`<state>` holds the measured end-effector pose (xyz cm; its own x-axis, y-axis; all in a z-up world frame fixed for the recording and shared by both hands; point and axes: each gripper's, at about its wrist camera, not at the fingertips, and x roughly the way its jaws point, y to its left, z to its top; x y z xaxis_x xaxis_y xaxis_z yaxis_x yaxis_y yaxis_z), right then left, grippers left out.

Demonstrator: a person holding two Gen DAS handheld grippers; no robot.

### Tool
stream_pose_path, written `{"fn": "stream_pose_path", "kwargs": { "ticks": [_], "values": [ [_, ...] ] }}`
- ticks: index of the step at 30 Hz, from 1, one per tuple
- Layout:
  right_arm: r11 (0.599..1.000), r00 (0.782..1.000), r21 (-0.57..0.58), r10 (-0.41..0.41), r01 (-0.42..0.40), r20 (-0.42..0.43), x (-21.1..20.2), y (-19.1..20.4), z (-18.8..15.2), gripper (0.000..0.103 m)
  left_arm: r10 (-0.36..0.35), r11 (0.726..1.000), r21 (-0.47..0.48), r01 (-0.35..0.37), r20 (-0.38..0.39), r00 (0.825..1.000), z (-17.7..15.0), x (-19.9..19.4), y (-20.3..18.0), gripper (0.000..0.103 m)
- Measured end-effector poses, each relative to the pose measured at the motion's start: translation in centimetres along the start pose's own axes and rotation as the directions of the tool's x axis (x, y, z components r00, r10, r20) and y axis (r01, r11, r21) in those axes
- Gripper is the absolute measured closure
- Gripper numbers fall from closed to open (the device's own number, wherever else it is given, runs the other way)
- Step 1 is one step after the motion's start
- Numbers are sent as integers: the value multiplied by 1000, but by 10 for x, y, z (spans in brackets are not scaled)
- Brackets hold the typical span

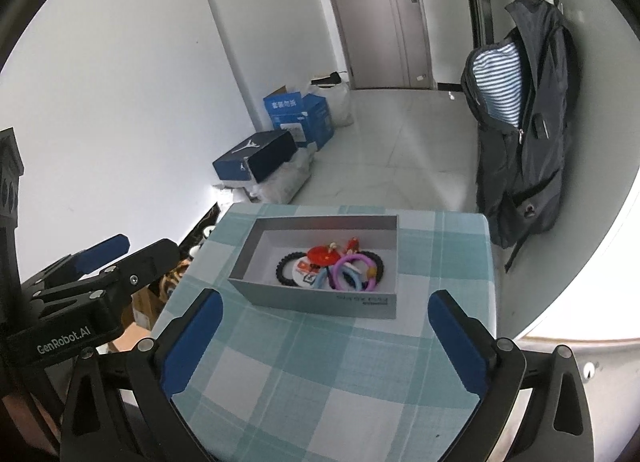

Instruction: Organize jewelry

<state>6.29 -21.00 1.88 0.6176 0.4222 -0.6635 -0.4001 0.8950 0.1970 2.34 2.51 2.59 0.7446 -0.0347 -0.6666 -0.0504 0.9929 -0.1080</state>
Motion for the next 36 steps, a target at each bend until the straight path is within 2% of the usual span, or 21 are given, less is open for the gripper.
{"fn": "stream_pose_path", "kwargs": {
  "ticks": [22,36],
  "values": [
    [1000,1000,16,-15,14,16,-1,-2,3,0,-6,999,32,7,-13,1000,-3,3,-5,15],
    [1000,1000,12,-14,14,14,-1,0,3,0,-1,1000,18,1,-17,1000,-2,3,-2,15]
  ]
}}
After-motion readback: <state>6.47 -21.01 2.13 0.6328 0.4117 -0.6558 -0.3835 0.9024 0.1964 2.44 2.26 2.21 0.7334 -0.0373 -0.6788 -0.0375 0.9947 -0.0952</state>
